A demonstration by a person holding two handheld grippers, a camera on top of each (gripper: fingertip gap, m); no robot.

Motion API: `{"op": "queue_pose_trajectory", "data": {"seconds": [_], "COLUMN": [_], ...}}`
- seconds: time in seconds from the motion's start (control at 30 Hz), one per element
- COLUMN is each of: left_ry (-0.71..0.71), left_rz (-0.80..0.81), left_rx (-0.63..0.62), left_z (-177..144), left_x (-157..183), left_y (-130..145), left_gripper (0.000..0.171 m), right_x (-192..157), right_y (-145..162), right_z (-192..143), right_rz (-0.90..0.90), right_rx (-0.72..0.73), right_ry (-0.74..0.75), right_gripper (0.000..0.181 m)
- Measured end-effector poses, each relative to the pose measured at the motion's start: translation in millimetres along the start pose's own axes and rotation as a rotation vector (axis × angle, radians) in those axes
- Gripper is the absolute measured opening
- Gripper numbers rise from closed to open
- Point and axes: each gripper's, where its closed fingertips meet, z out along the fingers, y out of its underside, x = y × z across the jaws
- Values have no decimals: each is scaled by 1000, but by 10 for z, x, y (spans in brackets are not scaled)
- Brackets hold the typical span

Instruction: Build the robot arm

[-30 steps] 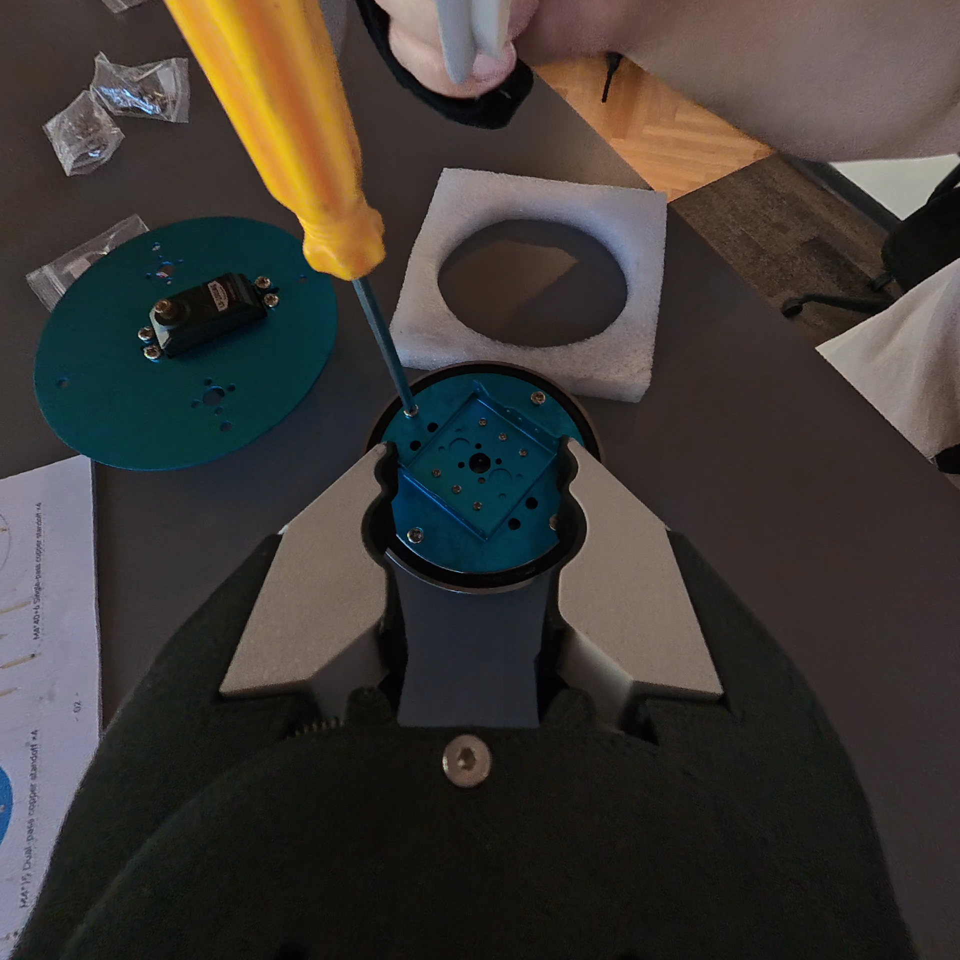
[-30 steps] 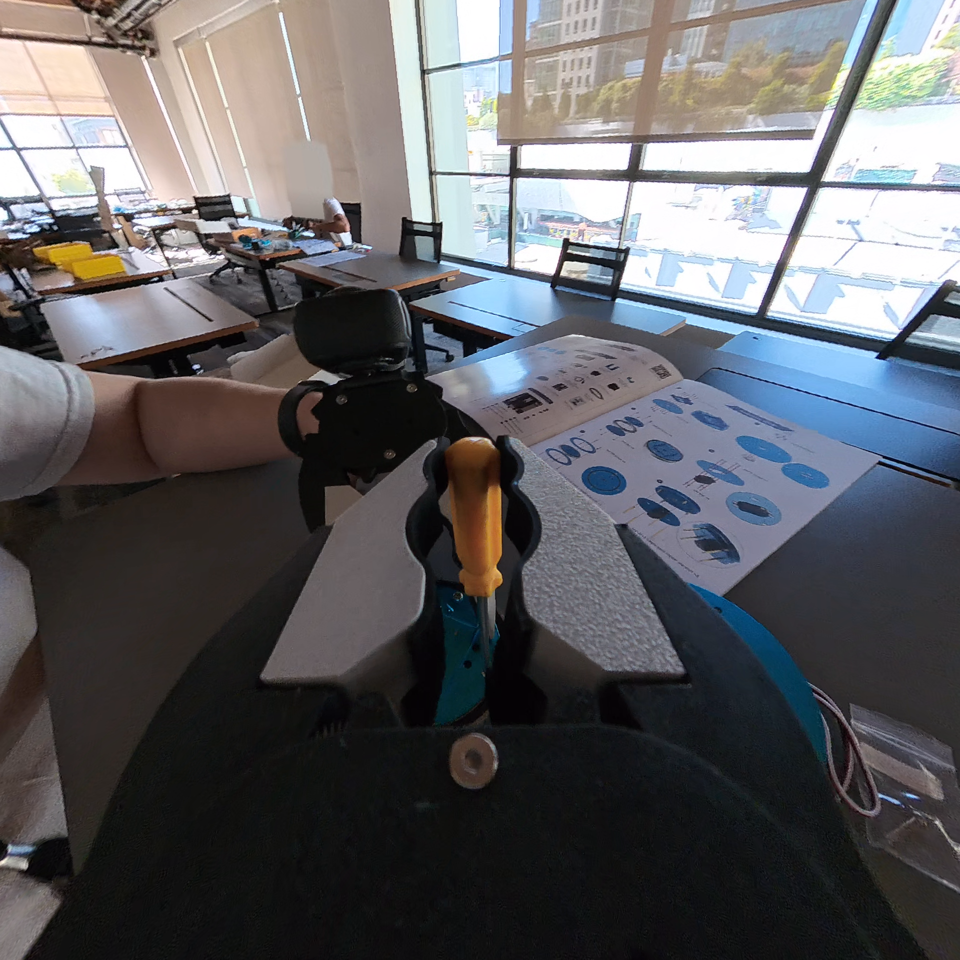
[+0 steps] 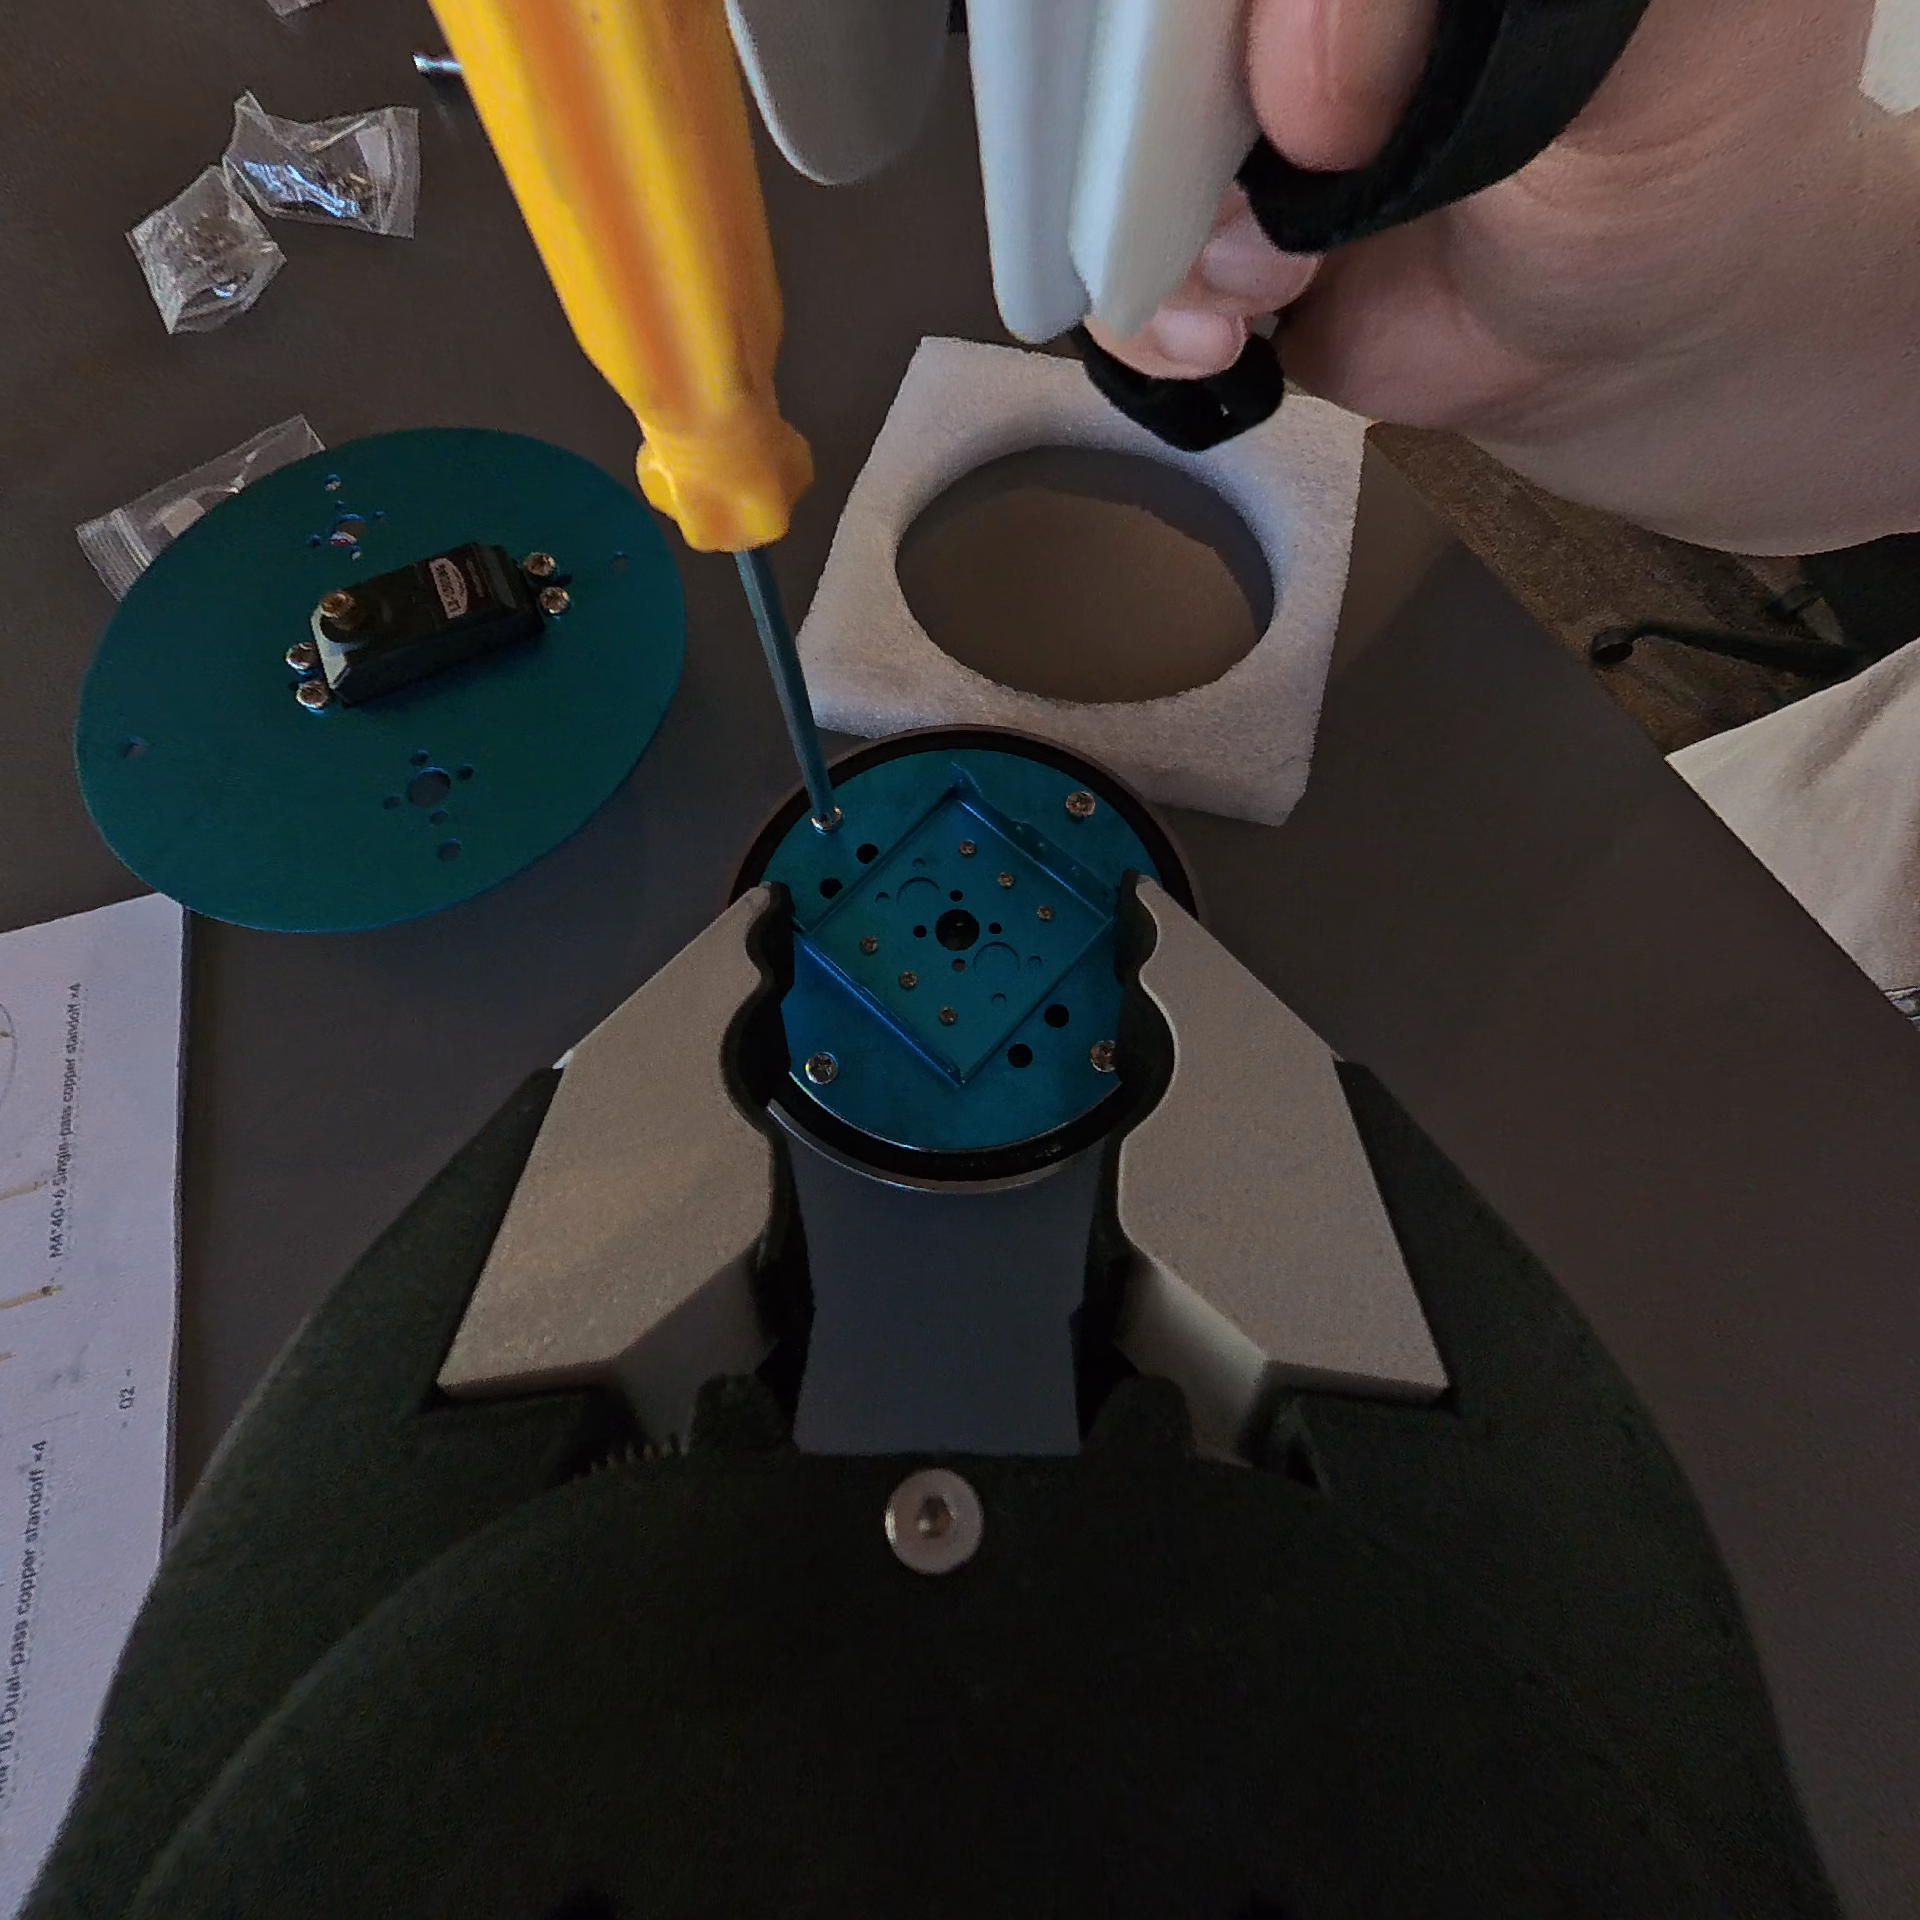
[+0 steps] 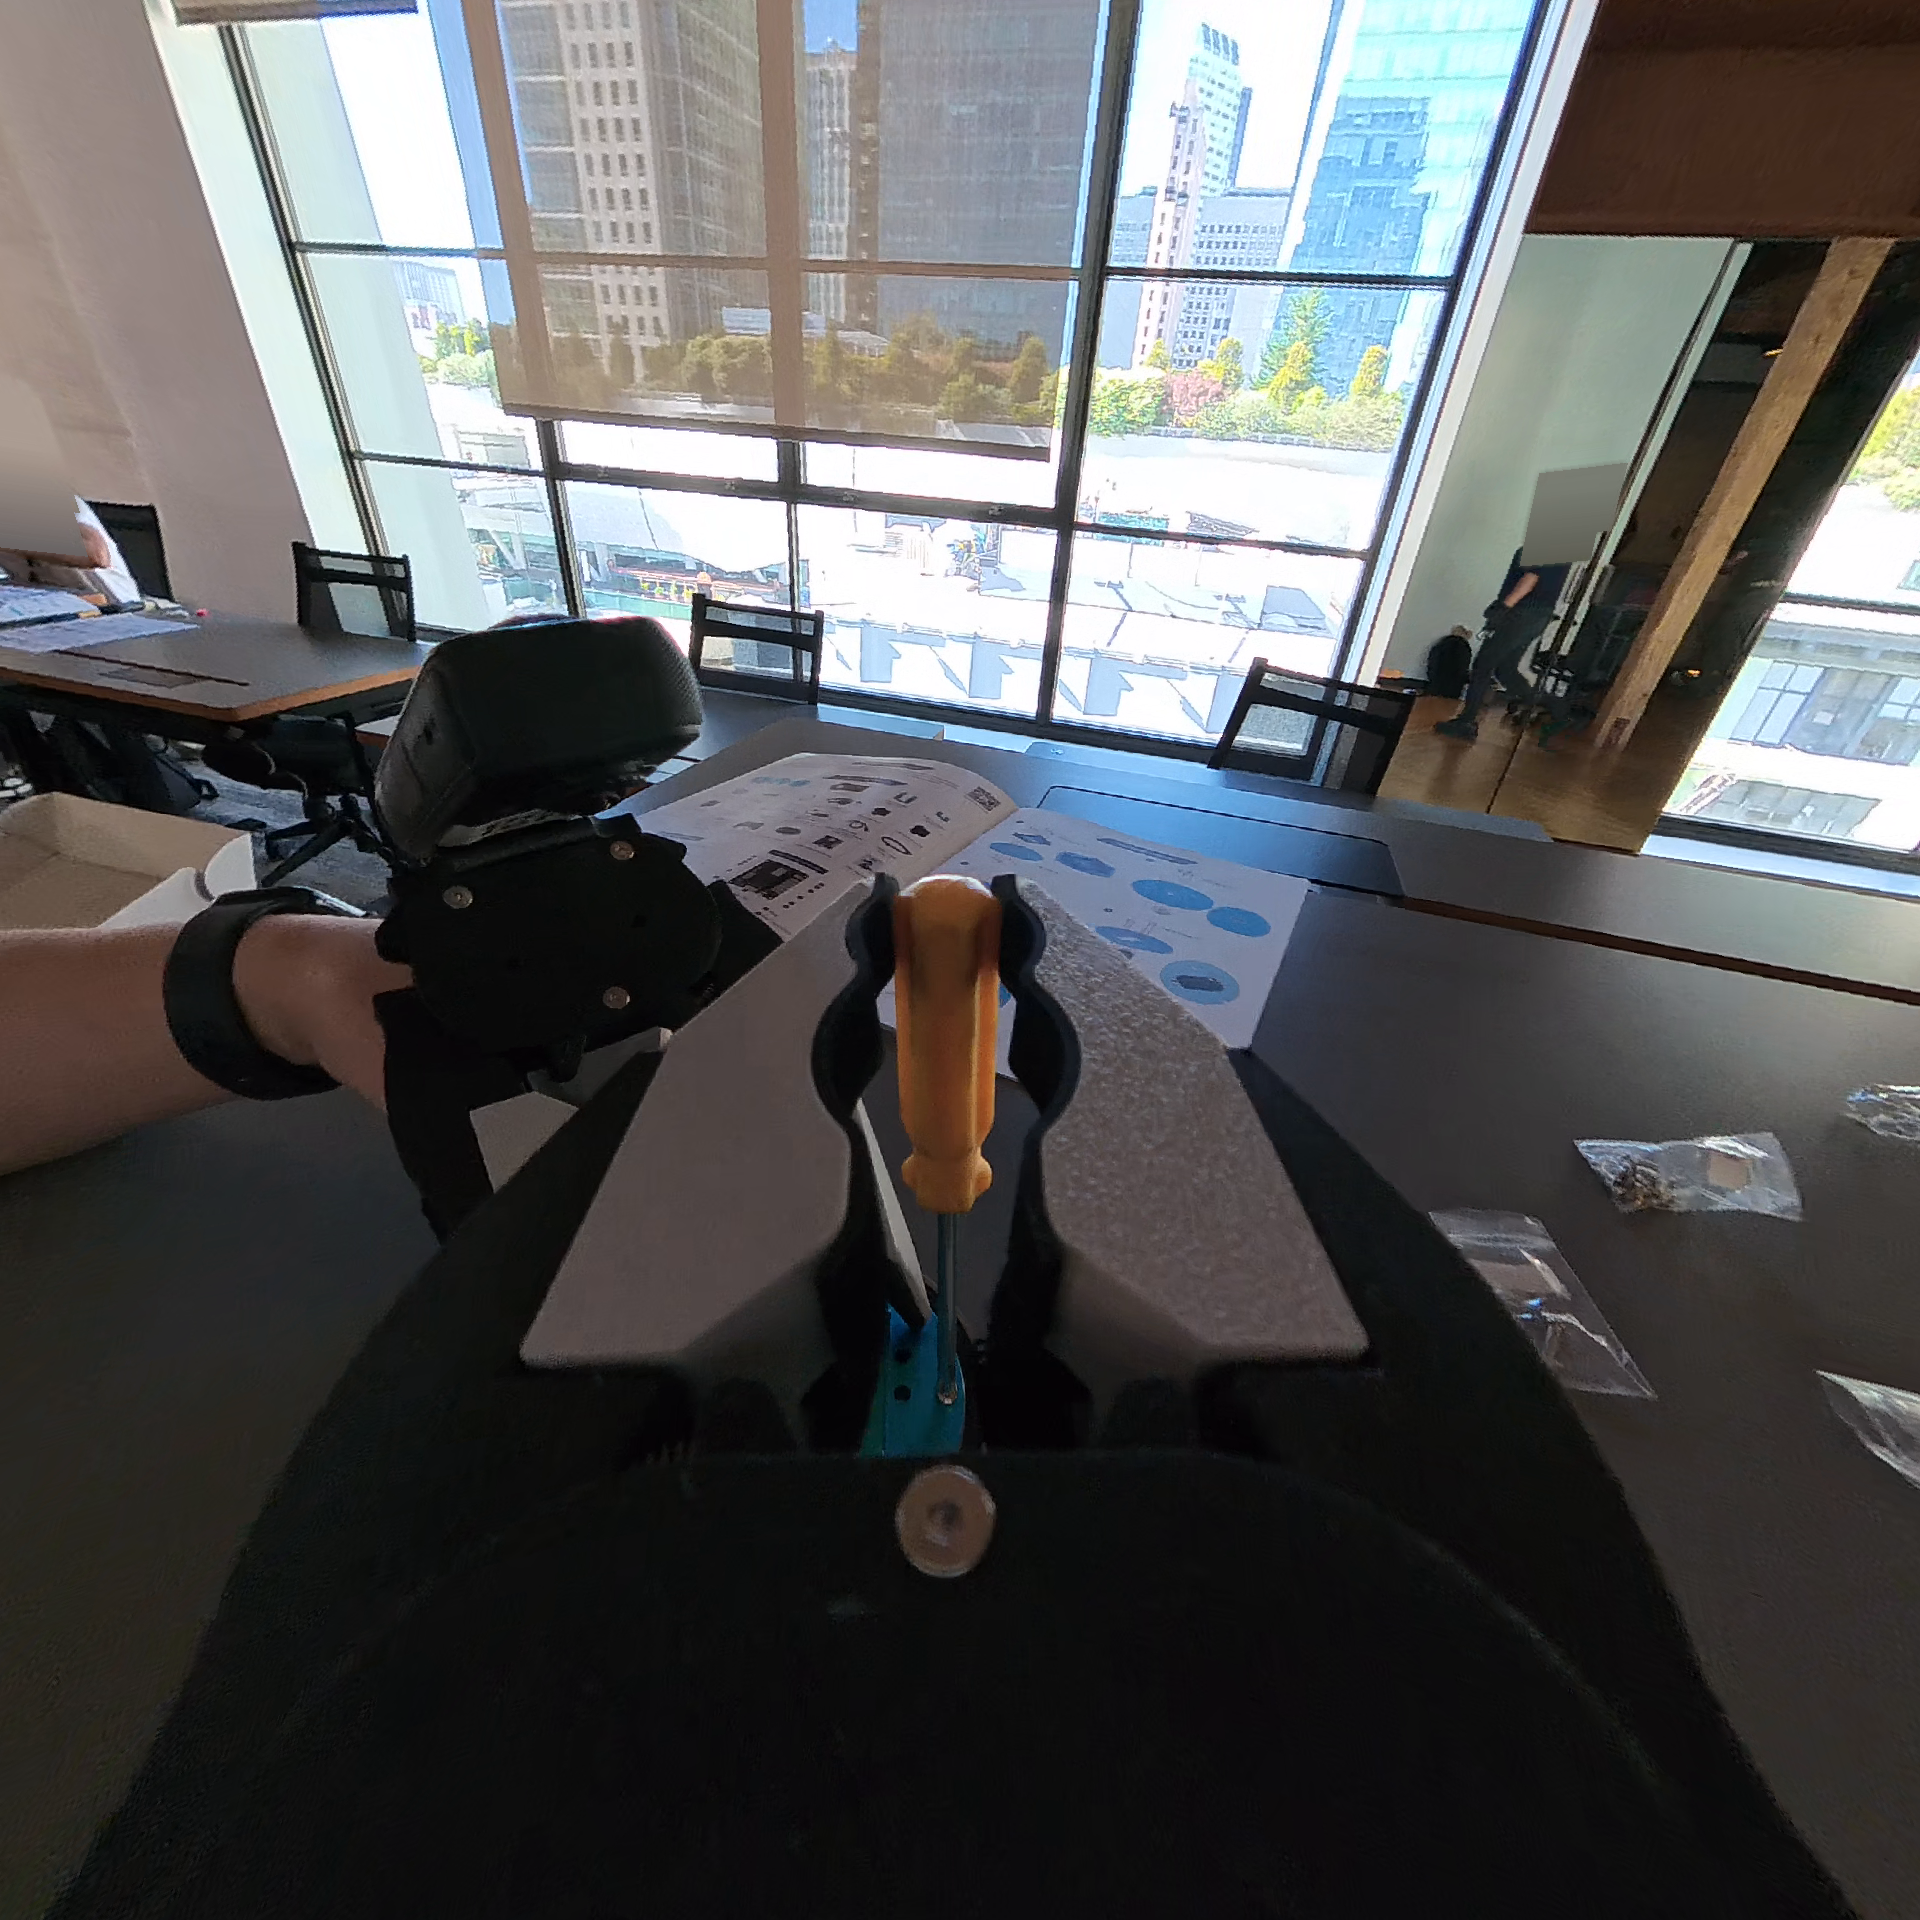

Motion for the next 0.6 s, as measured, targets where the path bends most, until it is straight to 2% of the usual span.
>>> {"op": "queue_pose_trajectory", "data": {"seconds": [0.1,0.23,0.33,0.47,0.6], "left_ry": [0,19,18,-54,-111], "left_rz": [-2,-8,-58,-69,-72], "left_rx": [2,0,52,120,96], "left_z": [0,-21,-234,-607,-701], "left_x": [0,10,-49,-196,-290], "left_y": [1,3,-87,-81,23], "left_gripper": [62,63,71,59,55], "right_x": [25,-5,-118,-251,-304], "right_y": [-227,-378,-351,-166,-51], "right_z": [-63,-32,80,269,362], "right_rz": [-26,9,86,206,258], "right_rx": [81,66,66,40,19], "right_ry": [4,-88,-203,-326,-371], "right_gripper": [18,18,18,18,18]}}
